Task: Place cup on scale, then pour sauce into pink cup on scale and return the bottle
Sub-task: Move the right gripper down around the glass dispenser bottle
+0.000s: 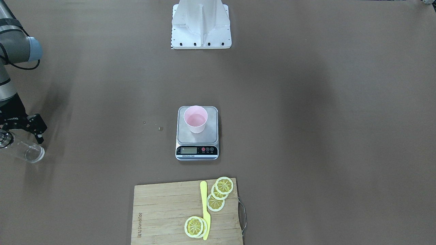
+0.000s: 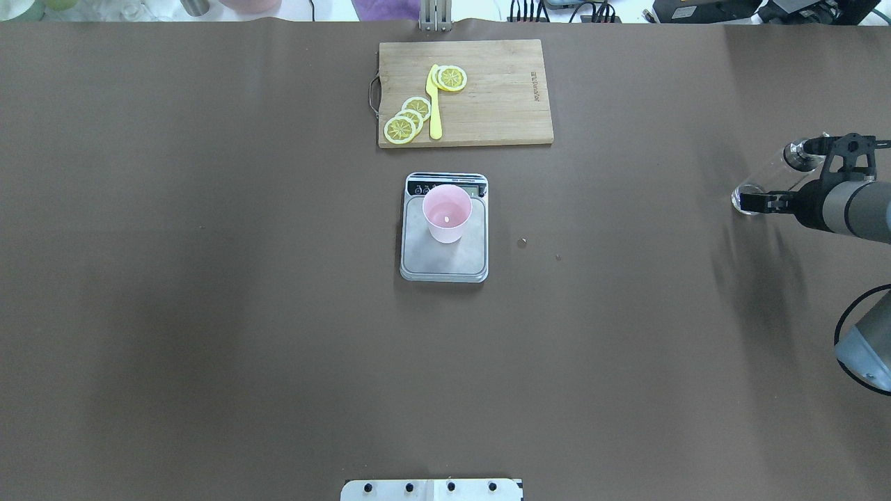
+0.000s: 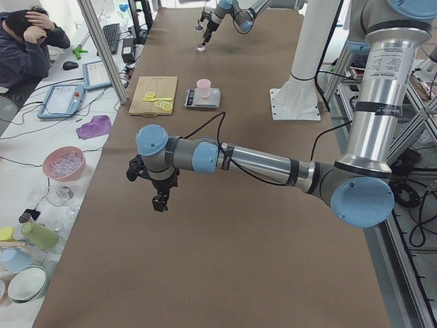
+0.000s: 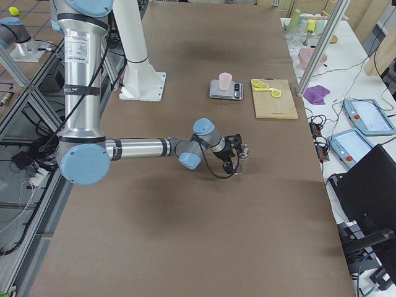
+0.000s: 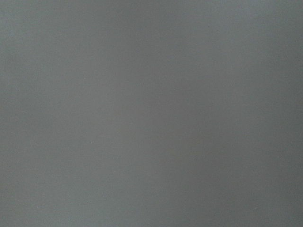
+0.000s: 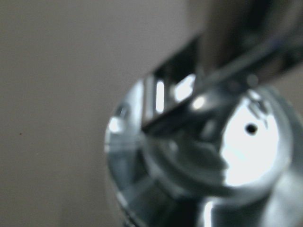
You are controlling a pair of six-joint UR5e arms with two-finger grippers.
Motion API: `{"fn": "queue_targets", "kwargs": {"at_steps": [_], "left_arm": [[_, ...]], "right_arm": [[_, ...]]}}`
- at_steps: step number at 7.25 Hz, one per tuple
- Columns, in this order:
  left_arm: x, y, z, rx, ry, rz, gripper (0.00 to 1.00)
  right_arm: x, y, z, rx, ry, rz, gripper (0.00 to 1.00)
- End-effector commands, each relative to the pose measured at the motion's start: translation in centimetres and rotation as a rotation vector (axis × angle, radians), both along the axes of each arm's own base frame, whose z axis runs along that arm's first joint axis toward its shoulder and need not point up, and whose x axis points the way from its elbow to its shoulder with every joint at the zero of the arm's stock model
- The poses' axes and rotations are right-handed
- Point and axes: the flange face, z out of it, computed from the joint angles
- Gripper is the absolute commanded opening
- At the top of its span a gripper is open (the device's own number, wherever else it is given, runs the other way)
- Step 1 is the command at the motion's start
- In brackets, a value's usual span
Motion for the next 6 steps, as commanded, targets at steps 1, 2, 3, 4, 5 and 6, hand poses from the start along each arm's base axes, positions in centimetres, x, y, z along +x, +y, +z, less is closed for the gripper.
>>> {"fn": "queue_targets", "kwargs": {"at_steps": [1,2,3,4,5,6], "left_arm": [[0.03,-0.01,-0.03,0.001,0.0,-0.001,0.99],[0.03,-0.01,-0.03,0.001,0.0,-0.001,0.99],[0.03,0.01,-0.4,0.009,0.001,-0.001,0.99],[0.03,0.01,-0.41,0.009,0.001,-0.001,0.99],[0.03,0.05,-0.84,0.015,0.001,-0.002,0.99],[-0.07,0.06,-0.98,0.018,0.0,-0.003,0.99]], "right_arm": [[-0.41,-0.49,-0.47,0.009,-0.004,0.003,0.97],[-0.78,-0.89,-0.45,0.011,-0.001,0.004,0.97],[-0.94,-1.1,-0.29,0.01,0.002,0.006,0.97],[-0.98,-1.15,-0.31,0.011,0.001,0.006,0.97],[-1.05,-1.12,-0.13,0.007,0.004,0.004,0.97],[-1.09,-1.17,-0.04,0.006,0.005,0.004,0.97]]}}
